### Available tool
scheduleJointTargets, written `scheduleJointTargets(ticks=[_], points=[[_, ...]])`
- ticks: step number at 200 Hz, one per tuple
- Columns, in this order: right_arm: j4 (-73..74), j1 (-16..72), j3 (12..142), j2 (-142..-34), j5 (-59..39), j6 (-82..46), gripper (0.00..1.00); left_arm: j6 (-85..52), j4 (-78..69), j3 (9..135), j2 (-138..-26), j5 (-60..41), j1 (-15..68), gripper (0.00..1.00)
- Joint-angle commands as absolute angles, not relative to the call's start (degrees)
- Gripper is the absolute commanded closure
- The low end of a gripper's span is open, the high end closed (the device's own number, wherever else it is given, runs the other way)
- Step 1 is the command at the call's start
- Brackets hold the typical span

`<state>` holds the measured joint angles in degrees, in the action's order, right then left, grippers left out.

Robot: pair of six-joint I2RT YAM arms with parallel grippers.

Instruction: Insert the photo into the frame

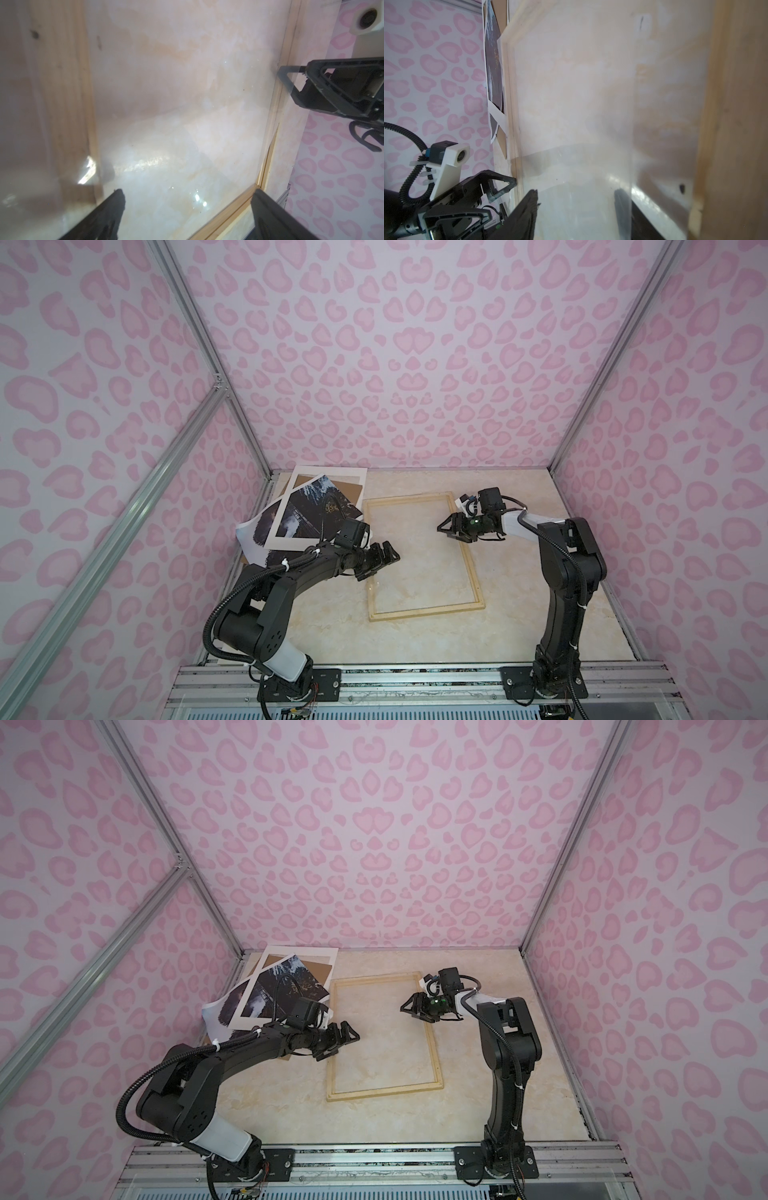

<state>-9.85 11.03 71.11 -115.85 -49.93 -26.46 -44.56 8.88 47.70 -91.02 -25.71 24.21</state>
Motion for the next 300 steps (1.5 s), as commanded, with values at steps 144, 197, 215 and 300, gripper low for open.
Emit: scheduleJointTargets(ticks=[144, 197, 215, 300], points=[[-13.88, 21.16, 74.17, -96.19, -44.2, -31.84, 1.0, -39.38, 31.89, 64.01, -64.94, -13.21, 20.84, 0.02], [-9.62, 35.76, 88.65, -95.81, -39.31, -43.58, 1.0, -35.58, 43.04, 72.75, -55.52, -0.87, 18.36, 0.02], [-8.16, 36.85, 91.51, -97.96, -40.89, -46.61, 1.0, -35.16, 44.37, 73.65, -54.8, 0.27, 18.01, 0.02], [-17.15, 20.92, 74.62, -99.65, -47.58, -33.26, 1.0, -35.68, 42.15, 69.72, -55.25, -2.67, 17.78, 0.02]])
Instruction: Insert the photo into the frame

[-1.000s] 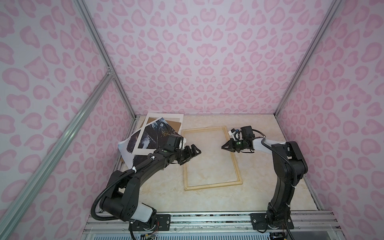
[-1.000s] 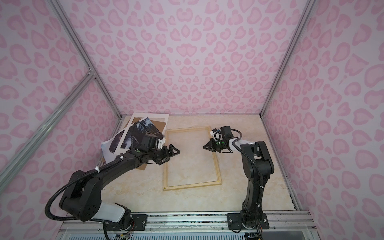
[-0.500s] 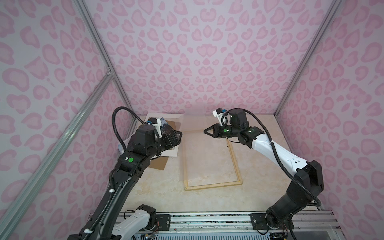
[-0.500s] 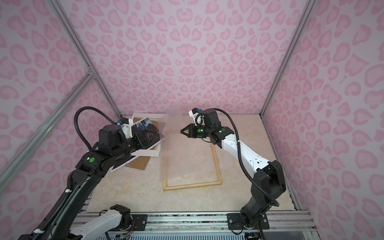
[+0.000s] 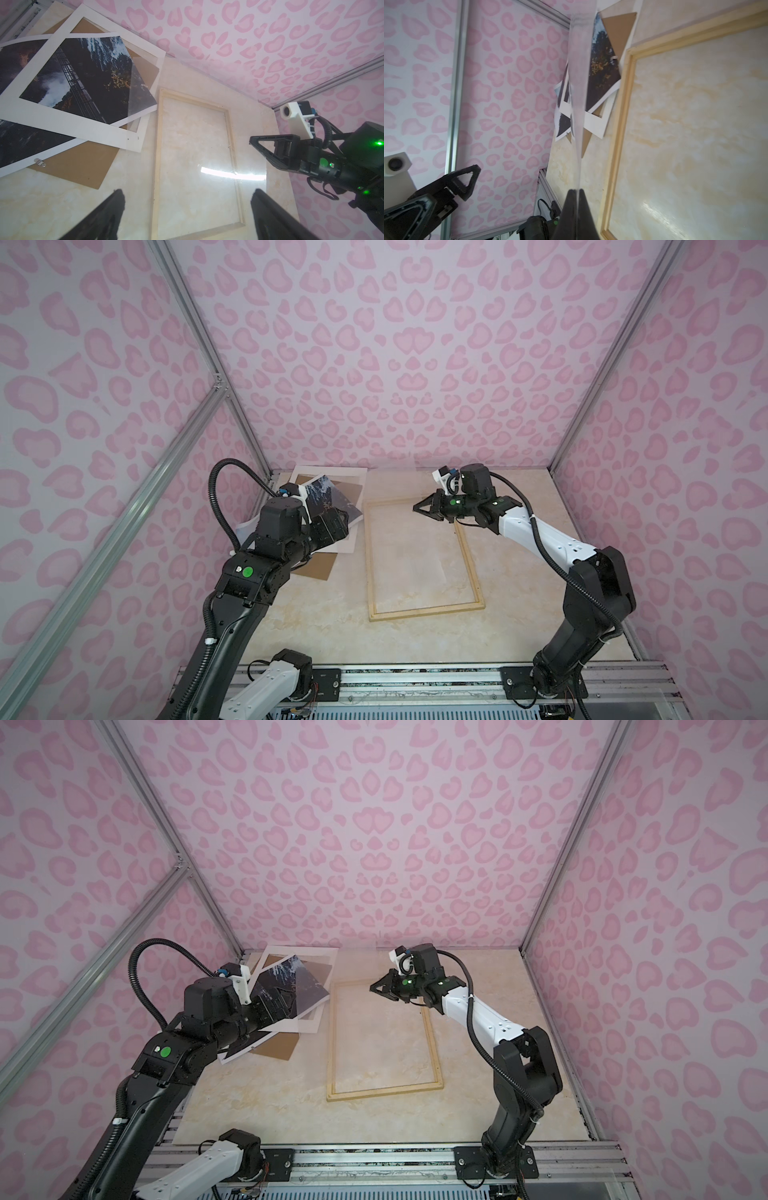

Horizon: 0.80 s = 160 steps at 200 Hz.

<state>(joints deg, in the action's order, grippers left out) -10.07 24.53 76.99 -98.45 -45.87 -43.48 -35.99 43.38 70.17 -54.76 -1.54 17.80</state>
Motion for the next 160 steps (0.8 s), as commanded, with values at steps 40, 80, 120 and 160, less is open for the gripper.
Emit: scheduleJointTargets(ticks=[40, 80, 120, 160], points=[[-19.23, 15.79, 70.96, -102.25, -47.11, -28.29, 1.0, -35.86, 41.46, 68.79, -55.47, -3.86, 17.83, 0.02], [-24.73, 14.97, 72.82, -104.34, -44.98, -22.59, 1.0, -35.68, 40.09, 66.15, -55.02, -7.81, 17.79, 0.02], [-22.23, 13.48, 71.29, -104.21, -44.49, -23.64, 1.0, -36.2, 39.25, 63.85, -54.54, -9.27, 17.76, 0.02], [-19.77, 13.37, 71.61, -104.49, -44.12, -25.27, 1.0, -36.64, 38.78, 62.67, -54.58, -9.77, 17.79, 0.02]])
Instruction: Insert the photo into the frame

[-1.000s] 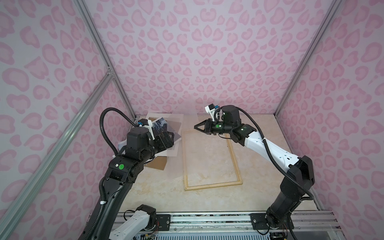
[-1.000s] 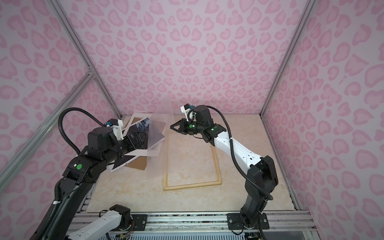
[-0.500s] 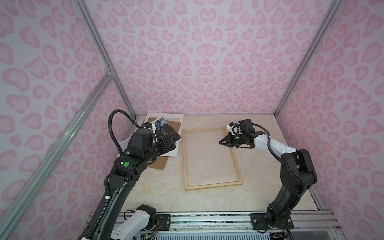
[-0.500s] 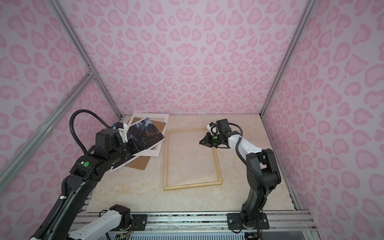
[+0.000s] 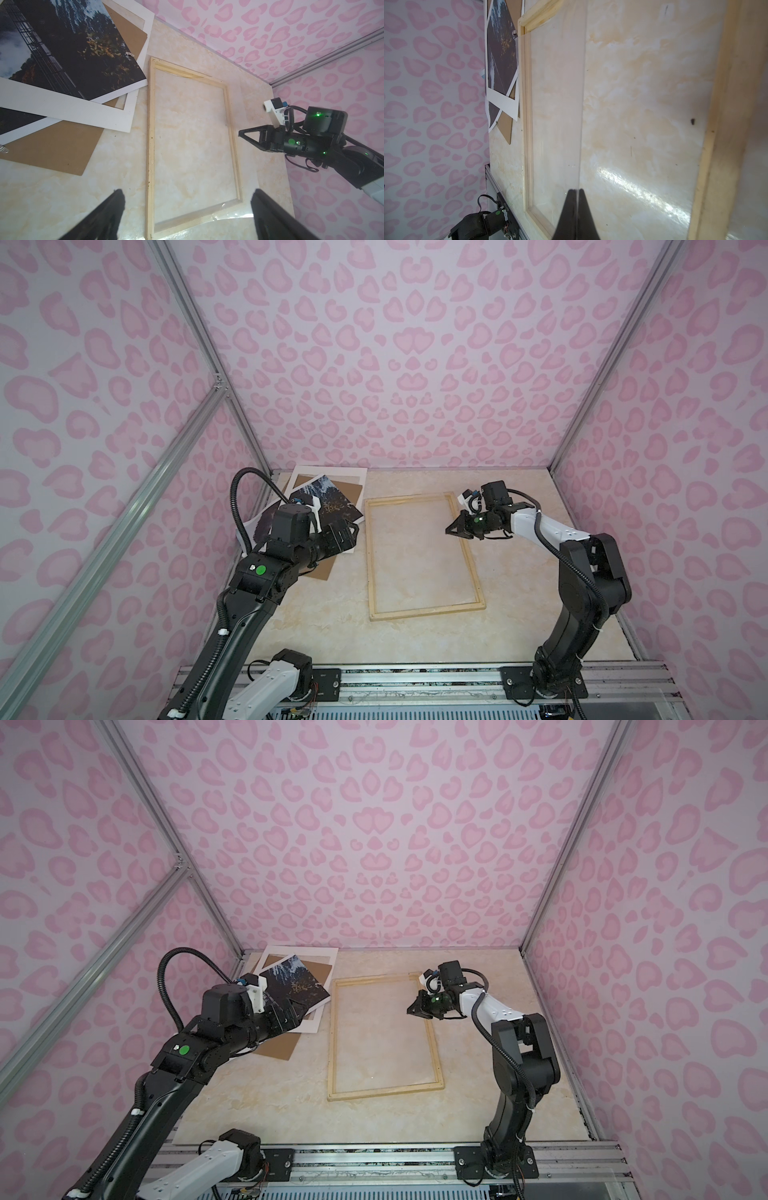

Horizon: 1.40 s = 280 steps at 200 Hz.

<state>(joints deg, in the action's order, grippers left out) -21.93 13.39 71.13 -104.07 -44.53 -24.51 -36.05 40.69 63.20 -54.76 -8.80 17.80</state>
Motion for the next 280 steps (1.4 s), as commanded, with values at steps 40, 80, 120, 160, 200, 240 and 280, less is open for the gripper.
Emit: scheduleJointTargets(ticks=[40, 80, 120, 160, 200, 240, 280], points=[[-17.84, 13.31, 71.78, -104.77, -43.86, -27.26, 1.0, -36.91, 38.49, 61.9, -54.81, -10.02, 17.77, 0.02], [-17.96, 12.92, 72.02, -104.85, -43.24, -27.51, 1.0, -36.99, 38.17, 61.37, -55.07, -10.2, 17.76, 0.02], [-18.48, 12.55, 72.54, -105.02, -43.58, -27.25, 1.0, -37.18, 37.84, 61.05, -55.19, -10.61, 17.82, 0.02], [-18.79, 12.5, 72.36, -105.46, -43.84, -26.76, 1.0, -37.18, 37.66, 60.82, -55.11, -10.55, 17.82, 0.02], [-20.43, 12.47, 72.41, -105.64, -44.03, -25.17, 1.0, -37.27, 37.62, 60.81, -55.24, -10.72, 17.76, 0.02], [-21.11, 12.4, 72.46, -106.08, -44.34, -24.51, 1.0, -37.35, 37.55, 60.65, -55.07, -10.72, 17.76, 0.02], [-22.15, 12.37, 72.87, -106.35, -43.77, -23.82, 1.0, -37.57, 37.56, 60.56, -55.02, -10.68, 17.81, 0.02]])
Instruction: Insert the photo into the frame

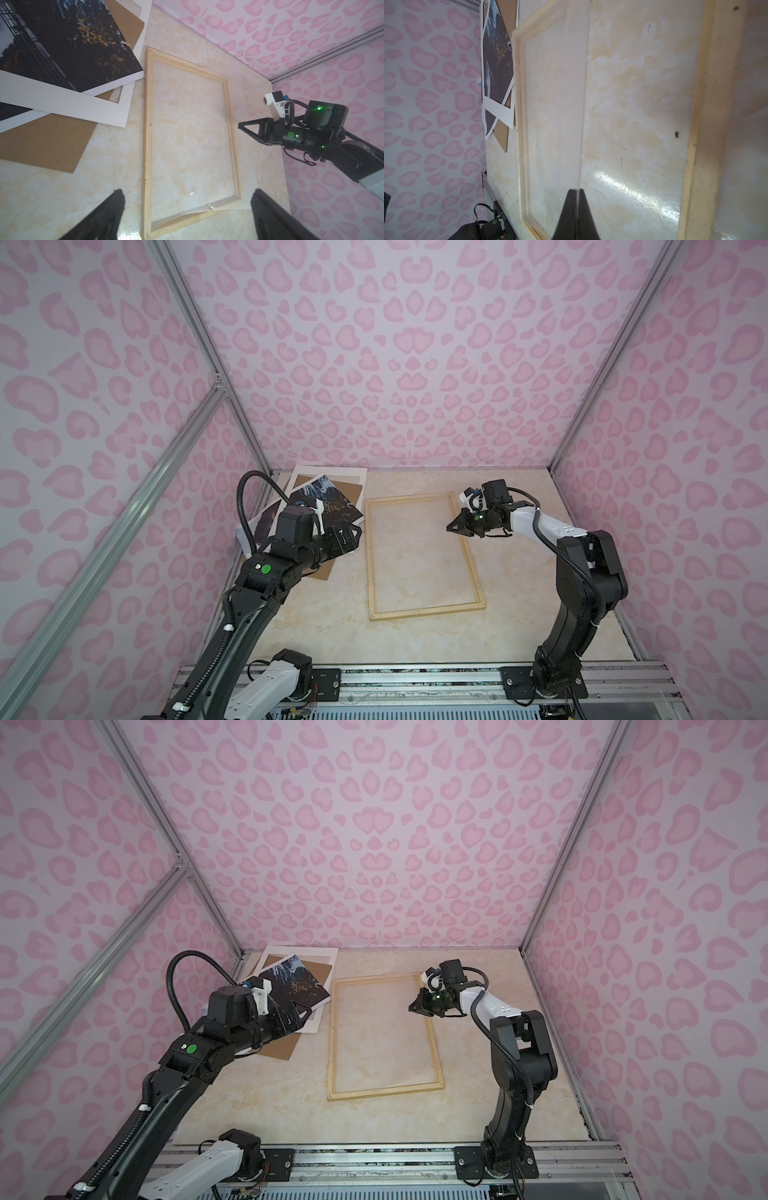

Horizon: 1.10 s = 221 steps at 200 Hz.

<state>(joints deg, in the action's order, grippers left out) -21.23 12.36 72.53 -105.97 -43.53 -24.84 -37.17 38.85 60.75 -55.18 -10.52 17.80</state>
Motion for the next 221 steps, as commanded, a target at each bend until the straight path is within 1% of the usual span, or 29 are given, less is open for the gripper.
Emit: scheduleJointTargets(ticks=[1, 221], points=[[-22.15, 12.34, 72.91, -106.35, -43.77, -23.82, 1.0, -37.55, 37.54, 60.56, -55.02, -10.66, 17.78, 0.02], [-20.8, 11.14, 71.81, -106.52, -43.59, -25.05, 1.0, -38.03, 36.55, 60.03, -55.9, -11.43, 17.81, 0.02]])
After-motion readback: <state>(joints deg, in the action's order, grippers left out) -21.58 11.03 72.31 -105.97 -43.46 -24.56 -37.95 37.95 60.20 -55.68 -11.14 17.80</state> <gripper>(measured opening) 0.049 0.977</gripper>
